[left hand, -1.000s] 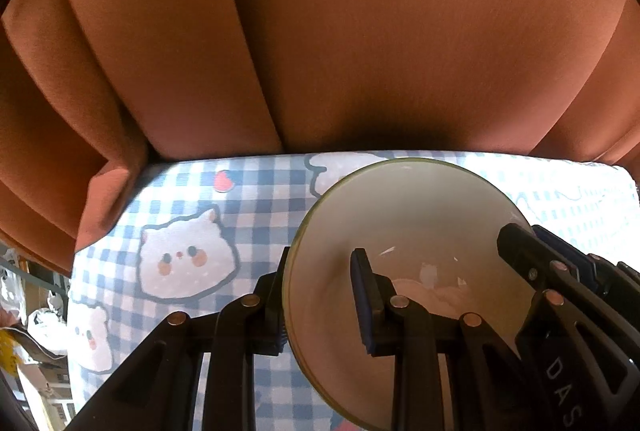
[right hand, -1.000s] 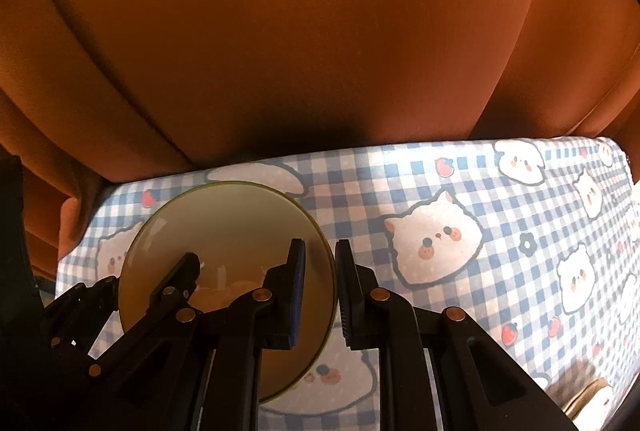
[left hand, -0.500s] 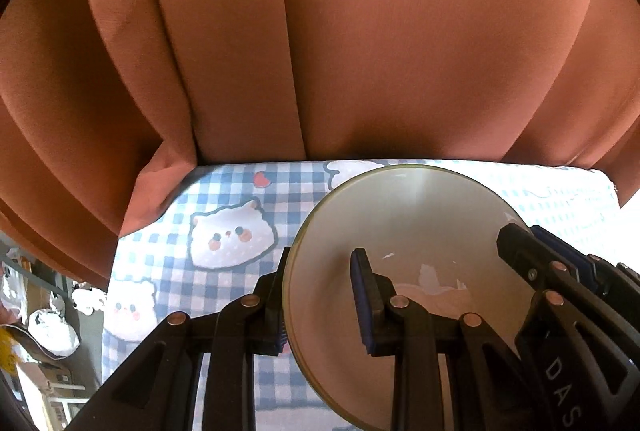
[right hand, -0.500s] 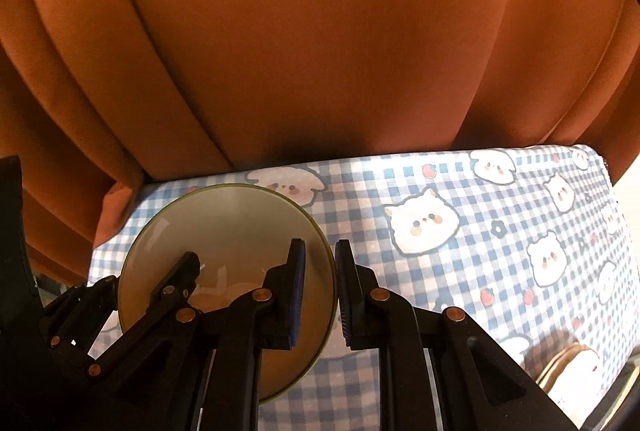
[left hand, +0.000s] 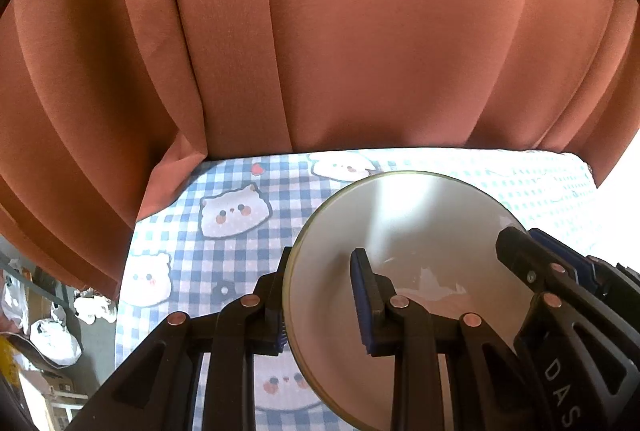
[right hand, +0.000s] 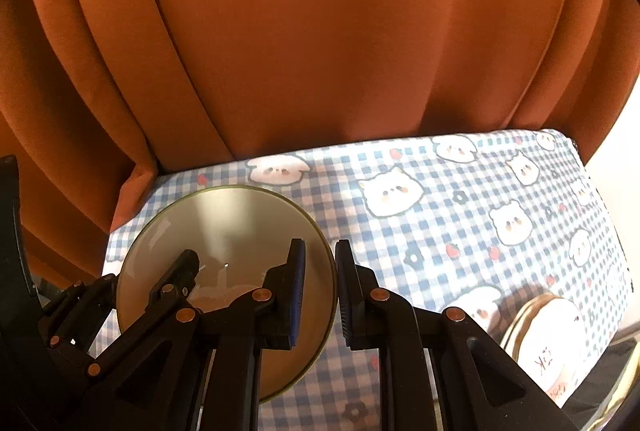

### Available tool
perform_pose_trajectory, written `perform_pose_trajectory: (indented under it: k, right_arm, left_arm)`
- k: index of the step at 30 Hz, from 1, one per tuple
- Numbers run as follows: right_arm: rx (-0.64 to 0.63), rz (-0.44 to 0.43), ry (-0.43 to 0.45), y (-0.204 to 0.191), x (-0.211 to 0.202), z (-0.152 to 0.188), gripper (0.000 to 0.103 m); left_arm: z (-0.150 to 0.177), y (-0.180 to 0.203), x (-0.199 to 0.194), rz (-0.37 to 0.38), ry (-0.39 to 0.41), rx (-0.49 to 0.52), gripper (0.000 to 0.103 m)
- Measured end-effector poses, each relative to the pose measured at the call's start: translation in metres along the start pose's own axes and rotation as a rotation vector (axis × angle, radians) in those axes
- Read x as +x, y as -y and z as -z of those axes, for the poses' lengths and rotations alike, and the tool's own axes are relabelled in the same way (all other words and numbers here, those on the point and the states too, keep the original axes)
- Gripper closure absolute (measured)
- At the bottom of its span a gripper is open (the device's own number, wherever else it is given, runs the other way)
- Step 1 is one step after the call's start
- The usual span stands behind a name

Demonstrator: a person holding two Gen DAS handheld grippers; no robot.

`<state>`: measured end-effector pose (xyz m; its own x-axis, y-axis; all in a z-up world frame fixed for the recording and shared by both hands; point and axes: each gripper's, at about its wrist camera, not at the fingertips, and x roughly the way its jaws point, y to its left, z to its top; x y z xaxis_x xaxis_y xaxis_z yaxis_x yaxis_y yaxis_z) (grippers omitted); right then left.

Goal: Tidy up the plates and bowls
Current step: 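Lift the nested bowls and carry them toward the plate stack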

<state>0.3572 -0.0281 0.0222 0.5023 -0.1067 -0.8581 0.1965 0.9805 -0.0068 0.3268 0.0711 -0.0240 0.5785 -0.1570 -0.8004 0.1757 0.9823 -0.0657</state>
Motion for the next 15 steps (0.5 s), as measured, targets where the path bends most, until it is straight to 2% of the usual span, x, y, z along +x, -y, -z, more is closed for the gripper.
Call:
perform_pose_trajectory:
  k: [15]
  right_arm:
    - [-0.061,-0.059,0.014,0.048,-0.044,0.05,0.084]
  left_arm:
    - [0.052,0.047,-0.04,-0.071,0.011,-0.027,0.078]
